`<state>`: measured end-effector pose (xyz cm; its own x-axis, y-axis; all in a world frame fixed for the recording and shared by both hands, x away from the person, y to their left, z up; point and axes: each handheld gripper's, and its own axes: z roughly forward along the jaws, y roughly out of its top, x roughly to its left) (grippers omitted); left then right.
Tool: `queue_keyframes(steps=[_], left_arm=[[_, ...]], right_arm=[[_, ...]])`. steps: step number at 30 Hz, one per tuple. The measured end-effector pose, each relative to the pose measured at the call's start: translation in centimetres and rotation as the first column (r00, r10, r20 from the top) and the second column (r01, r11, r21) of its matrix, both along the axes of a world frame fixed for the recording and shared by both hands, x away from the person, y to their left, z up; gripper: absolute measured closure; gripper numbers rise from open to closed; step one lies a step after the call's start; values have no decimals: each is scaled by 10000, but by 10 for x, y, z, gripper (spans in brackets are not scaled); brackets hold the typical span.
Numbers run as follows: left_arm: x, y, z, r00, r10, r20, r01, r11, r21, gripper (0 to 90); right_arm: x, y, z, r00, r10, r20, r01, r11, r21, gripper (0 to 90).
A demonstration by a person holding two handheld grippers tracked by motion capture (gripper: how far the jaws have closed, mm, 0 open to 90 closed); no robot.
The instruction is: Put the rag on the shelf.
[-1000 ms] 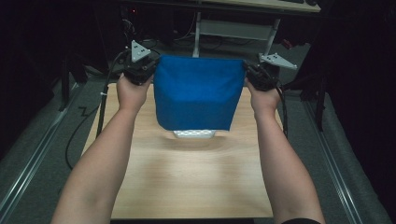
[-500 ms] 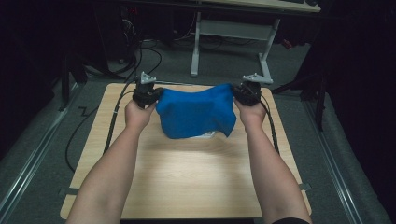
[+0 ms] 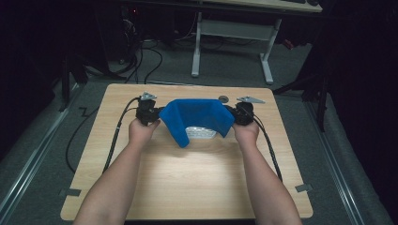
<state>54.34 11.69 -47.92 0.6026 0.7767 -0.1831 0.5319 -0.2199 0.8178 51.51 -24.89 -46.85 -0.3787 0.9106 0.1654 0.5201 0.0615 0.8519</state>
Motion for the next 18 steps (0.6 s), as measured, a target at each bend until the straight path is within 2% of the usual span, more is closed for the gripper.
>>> queue_keyframes(steps=[6, 8, 11, 14, 18], left_arm=[[-4, -2, -11, 9993, -152, -354, 151, 9999, -14, 883], [-6, -2, -13, 9995, -154, -266, 154, 9999, 18, 881], [-7, 0, -16, 9994, -86, -337, 79, 9998, -200, 879], [-8, 1, -18, 9993, -76, -358, 70, 9998, -172, 879], [-9, 1, -20, 9992, -78, -392, 71, 9998, -178, 876]], right_arm=[[-6, 1, -15, 9997, -27, -231, 27, 10000, -10, 880], [-8, 1, -19, 9993, -34, -380, 31, 10000, -64, 880], [-9, 0, -21, 9991, -50, -432, 43, 9999, -160, 879], [-11, -1, -22, 9992, -73, -387, 63, 9996, -268, 879], [-12, -3, -24, 9990, -179, -404, 173, 9997, -162, 878]])
